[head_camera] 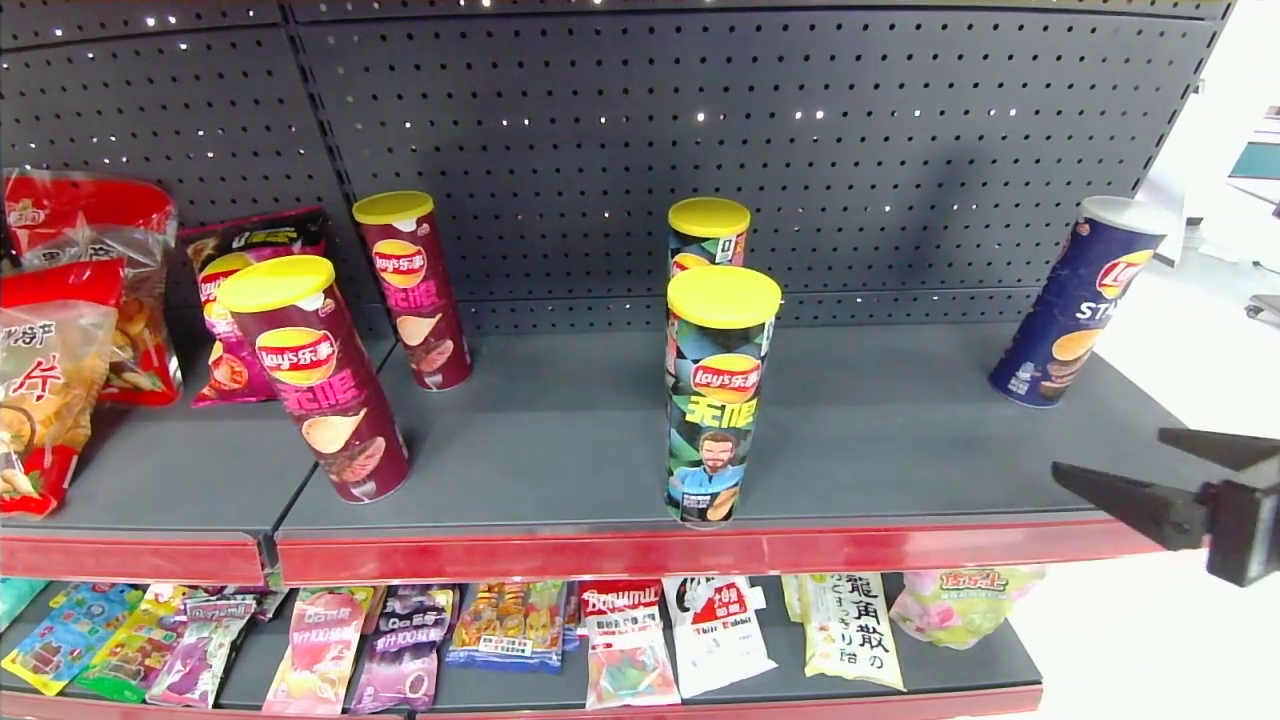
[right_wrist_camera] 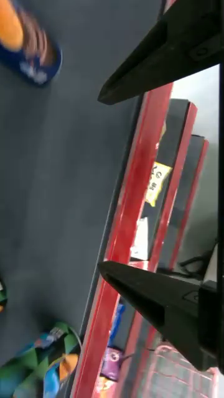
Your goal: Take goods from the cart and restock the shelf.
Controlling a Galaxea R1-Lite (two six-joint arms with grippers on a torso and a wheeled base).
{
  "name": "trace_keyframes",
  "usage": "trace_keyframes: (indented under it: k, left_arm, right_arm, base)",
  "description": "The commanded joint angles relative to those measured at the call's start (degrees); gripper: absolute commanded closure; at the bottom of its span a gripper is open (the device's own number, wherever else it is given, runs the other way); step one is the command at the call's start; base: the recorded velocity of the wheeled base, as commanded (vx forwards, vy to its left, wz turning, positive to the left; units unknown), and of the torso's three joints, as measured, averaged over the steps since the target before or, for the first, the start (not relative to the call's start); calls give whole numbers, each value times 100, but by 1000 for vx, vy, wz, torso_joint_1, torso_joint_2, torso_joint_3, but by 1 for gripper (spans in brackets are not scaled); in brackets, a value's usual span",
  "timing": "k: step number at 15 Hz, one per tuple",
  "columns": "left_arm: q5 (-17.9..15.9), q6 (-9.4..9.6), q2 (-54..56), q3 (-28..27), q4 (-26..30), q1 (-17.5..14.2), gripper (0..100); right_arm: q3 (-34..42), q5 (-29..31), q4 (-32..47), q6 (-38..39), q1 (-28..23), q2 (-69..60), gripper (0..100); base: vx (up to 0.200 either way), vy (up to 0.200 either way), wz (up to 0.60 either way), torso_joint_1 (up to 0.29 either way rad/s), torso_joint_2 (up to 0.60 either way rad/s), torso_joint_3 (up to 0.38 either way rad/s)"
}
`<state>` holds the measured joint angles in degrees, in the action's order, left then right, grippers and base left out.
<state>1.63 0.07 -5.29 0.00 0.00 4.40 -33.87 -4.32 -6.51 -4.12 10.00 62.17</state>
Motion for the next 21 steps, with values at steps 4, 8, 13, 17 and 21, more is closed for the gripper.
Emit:
trace_keyframes:
  k: [4,8,13,17,21]
  left_arm:
    - [-14,1,-42,0,0,8,0]
    - [-14,-7,-33,0,0,8,0]
    - [-14,-7,-33,0,0,8,0]
    - [-5,-7,-33,0,0,8,0]
    - [-14,-7,-33,0,0,8,0]
  right_arm:
    - [-182,168,-377,-36,319,1508,0]
    - [-226,581,-377,-36,328,1385,0]
    - [47,590,-369,-54,398,1087,0]
    - [284,581,-369,-194,653,753,0]
    - [363,590,-369,-230,802,665,0]
  base:
    - [0,0,0,0,0,0]
    - [0,0,0,0,0,0]
    - [0,0,0,0,0,0]
    - [0,0,0,0,0,0]
    - [0,0,0,0,0,0]
